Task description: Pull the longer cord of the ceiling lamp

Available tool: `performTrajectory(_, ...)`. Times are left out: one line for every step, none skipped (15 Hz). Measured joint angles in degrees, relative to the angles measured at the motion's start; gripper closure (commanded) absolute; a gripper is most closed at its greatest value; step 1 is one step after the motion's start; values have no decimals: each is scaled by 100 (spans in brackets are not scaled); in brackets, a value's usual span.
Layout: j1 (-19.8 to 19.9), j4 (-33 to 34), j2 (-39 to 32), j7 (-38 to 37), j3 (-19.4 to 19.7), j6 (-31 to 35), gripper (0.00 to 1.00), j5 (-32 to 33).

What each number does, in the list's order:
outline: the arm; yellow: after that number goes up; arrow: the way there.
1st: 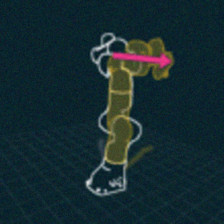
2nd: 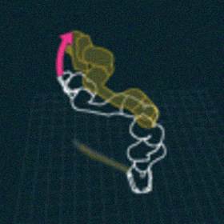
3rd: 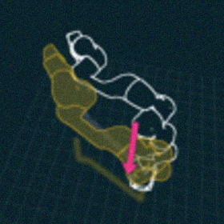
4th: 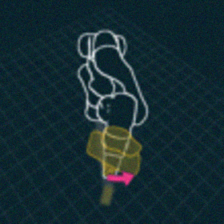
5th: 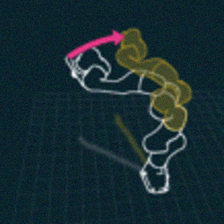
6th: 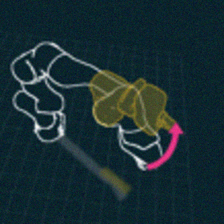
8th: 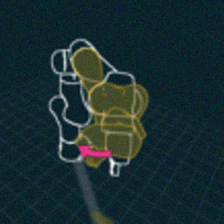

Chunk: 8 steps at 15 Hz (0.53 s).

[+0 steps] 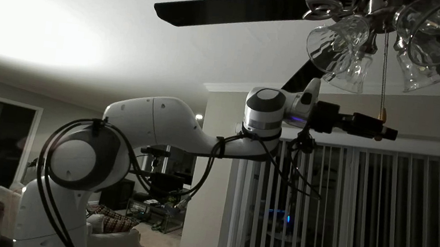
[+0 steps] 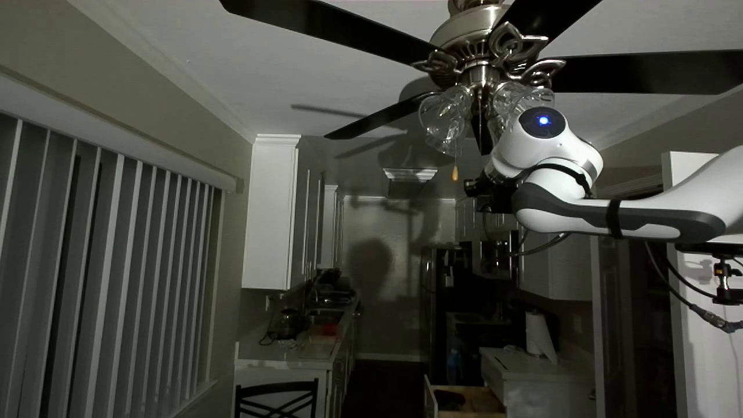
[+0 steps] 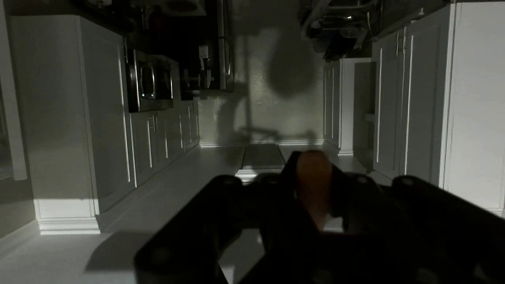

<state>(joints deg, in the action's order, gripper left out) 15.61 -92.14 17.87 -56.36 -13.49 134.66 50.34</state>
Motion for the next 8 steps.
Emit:
performTrajectory(-88,4,0,0,73,0,95,0)
performTrajectory(-161,7,0,0,132,0,95,1)
performTrajectory(-217,9,0,0,180,0,95,1)
performTrajectory(-264,9,-1,0,220,0,95,1)
performTrajectory(-311,8,-6,0,252,-2,95,1)
performTrajectory(-347,4,-19,0,272,-6,95,1)
performTrajectory(-387,-13,-37,0,289,-12,95,1)
performTrajectory(-417,-22,-63,0,297,-12,95,4)
